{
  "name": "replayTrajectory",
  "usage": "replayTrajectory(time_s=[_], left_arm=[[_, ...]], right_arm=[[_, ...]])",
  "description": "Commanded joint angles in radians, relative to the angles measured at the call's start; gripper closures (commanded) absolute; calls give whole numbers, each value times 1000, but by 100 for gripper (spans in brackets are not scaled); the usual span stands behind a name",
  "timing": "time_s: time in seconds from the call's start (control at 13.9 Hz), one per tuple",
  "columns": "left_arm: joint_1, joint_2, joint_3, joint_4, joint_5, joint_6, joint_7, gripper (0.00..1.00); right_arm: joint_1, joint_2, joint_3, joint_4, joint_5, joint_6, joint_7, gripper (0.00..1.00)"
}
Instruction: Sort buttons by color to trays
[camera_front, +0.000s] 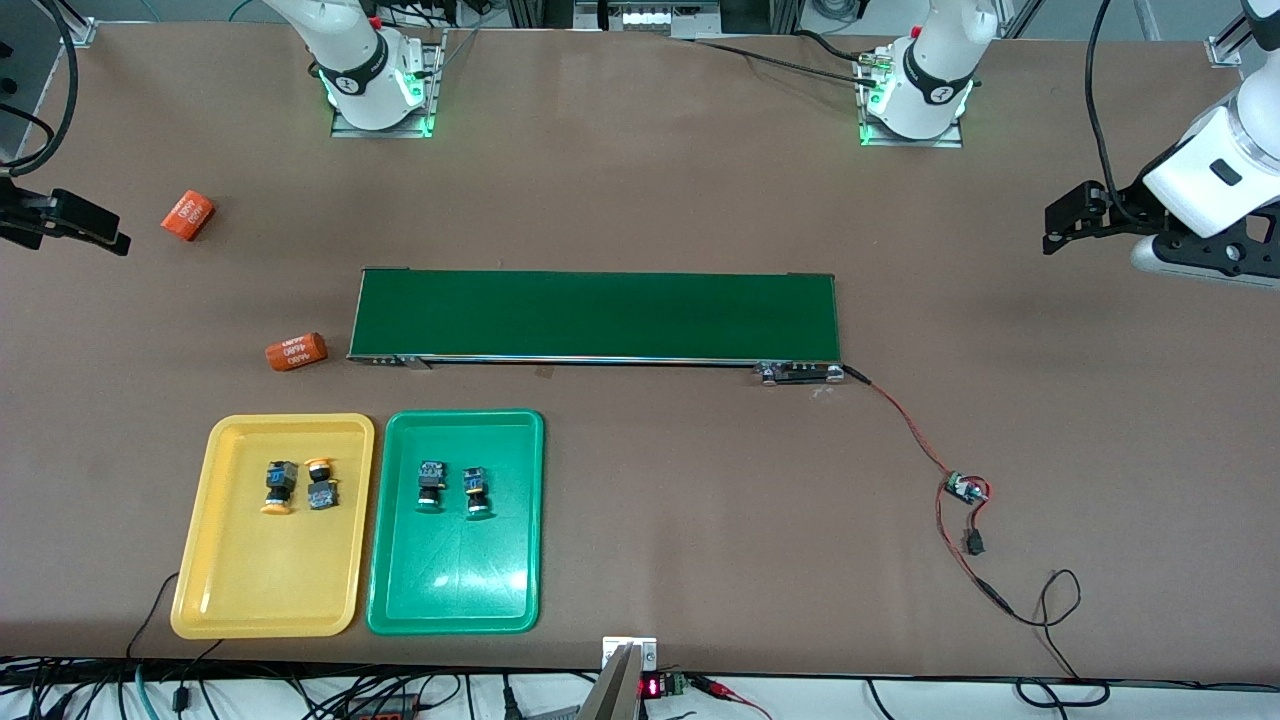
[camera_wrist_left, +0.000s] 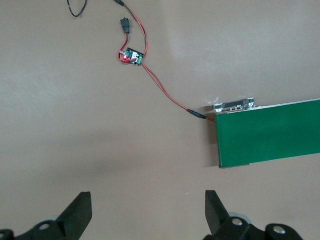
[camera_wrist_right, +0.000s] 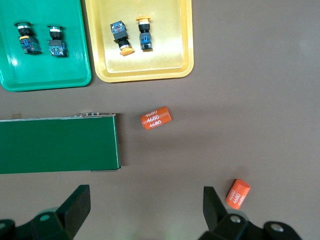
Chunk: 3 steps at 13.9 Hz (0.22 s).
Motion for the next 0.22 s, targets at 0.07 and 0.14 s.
replayTrajectory(time_s=[0.07, 0.14], left_arm=[[-4, -16, 3, -13, -1, 8, 7, 0], [-4, -16, 3, -13, -1, 8, 7, 0]], right_arm=[[2, -26, 8, -26, -9, 8, 13, 0], [2, -25, 8, -26, -10, 6, 11, 0]])
